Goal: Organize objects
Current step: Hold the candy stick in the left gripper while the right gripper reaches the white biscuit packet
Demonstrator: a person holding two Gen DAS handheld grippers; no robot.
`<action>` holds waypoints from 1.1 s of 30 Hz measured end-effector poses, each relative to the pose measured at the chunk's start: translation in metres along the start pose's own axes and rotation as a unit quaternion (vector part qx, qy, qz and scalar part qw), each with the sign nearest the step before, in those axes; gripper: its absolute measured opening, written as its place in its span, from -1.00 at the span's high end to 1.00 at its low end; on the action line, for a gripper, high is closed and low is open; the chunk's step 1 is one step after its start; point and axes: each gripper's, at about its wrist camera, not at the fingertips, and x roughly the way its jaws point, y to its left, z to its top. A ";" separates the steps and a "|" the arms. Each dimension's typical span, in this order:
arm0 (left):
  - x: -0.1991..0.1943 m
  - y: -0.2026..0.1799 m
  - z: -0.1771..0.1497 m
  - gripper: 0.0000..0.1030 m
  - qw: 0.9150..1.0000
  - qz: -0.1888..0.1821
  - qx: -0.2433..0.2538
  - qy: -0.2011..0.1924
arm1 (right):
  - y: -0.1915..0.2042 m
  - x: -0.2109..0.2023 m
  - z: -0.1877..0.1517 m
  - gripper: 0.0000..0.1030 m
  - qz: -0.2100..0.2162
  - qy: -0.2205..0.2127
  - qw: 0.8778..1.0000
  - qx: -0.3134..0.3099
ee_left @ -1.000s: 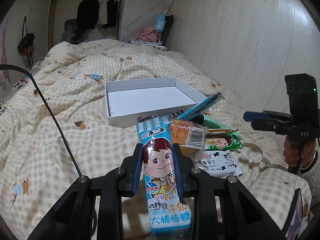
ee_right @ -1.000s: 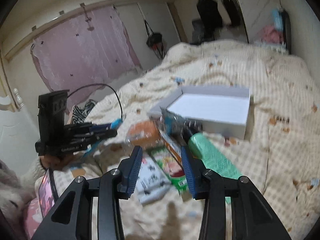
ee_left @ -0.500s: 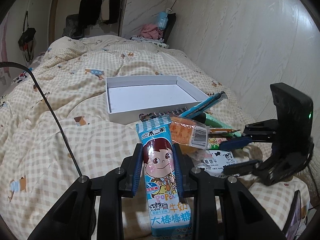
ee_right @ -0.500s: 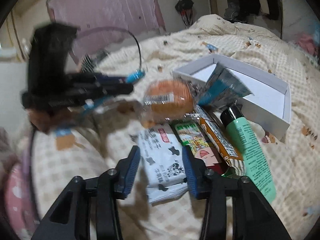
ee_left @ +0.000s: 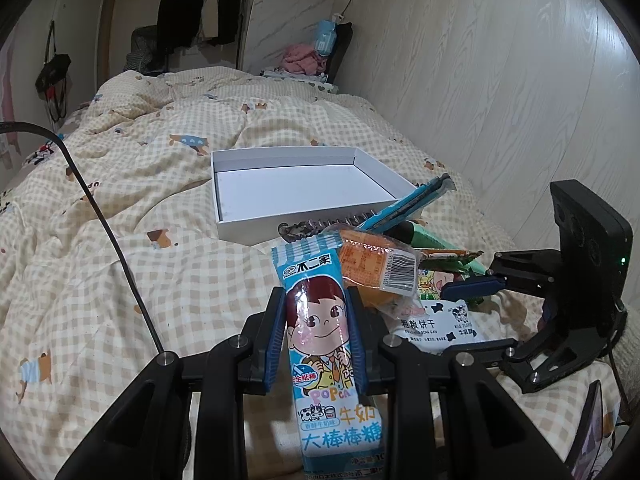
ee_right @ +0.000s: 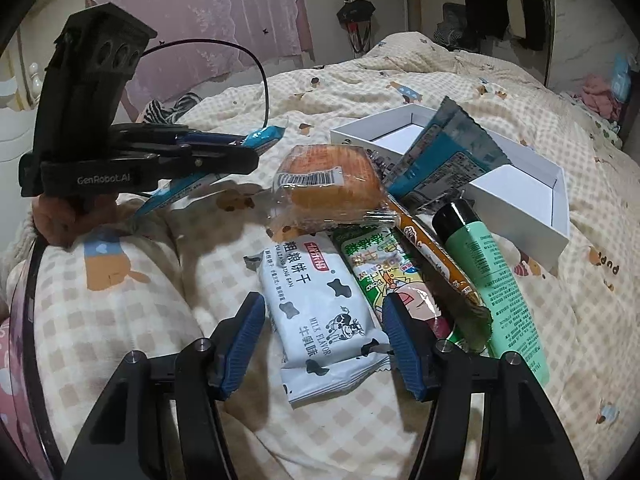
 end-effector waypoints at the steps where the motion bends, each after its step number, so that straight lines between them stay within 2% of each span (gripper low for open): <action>1: 0.000 0.000 0.000 0.38 1.000 0.000 0.000 0.001 | 0.000 0.000 0.000 -0.23 0.000 0.000 1.000 0.000; 2: 0.000 0.000 0.000 0.38 1.000 0.000 0.000 0.001 | 0.000 0.001 0.000 -0.20 0.003 0.003 1.000 0.000; 4: 0.000 0.000 0.000 0.38 1.000 0.000 0.001 0.002 | 0.002 0.004 0.001 0.05 0.013 0.008 1.000 -0.002; 18: 0.003 0.004 0.000 0.38 1.000 -0.003 -0.002 0.003 | -0.001 -0.047 0.000 0.05 0.002 -0.068 0.997 0.025; 27: 0.001 0.005 0.001 0.38 1.000 -0.011 -0.003 0.006 | -0.018 -0.054 -0.003 0.05 -0.019 -0.085 0.993 0.076; 33: 0.001 0.005 0.001 0.38 1.000 -0.011 -0.003 0.006 | -0.027 -0.058 -0.006 0.05 -0.049 -0.093 0.989 0.103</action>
